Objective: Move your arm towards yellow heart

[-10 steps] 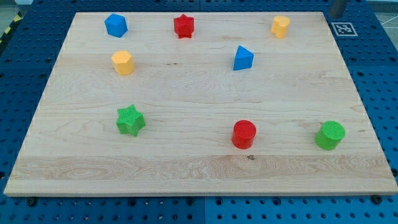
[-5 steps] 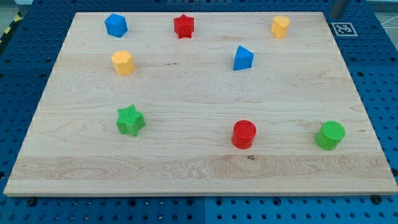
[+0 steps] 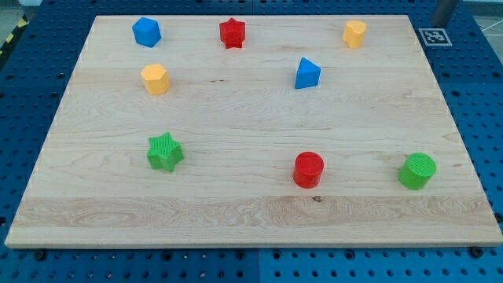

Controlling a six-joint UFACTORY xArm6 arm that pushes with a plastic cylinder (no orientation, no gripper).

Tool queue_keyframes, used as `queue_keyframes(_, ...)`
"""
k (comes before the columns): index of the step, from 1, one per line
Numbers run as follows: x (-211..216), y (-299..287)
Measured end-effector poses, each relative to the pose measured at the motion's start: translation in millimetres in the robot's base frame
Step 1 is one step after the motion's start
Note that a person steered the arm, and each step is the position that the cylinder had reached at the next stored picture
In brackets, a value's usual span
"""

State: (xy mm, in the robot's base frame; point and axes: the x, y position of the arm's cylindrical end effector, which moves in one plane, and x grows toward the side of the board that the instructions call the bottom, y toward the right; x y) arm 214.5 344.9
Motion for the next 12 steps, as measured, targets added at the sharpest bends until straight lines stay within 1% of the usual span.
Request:
queue_keyframes(1, -14.1, -25.6)
queue_keyframes(2, -19.5, -32.2)
queue_keyframes(8, -21.5, -21.8)
queue_keyframes(9, -21.0, 0.4)
queue_keyframes(12, -19.0, 0.4)
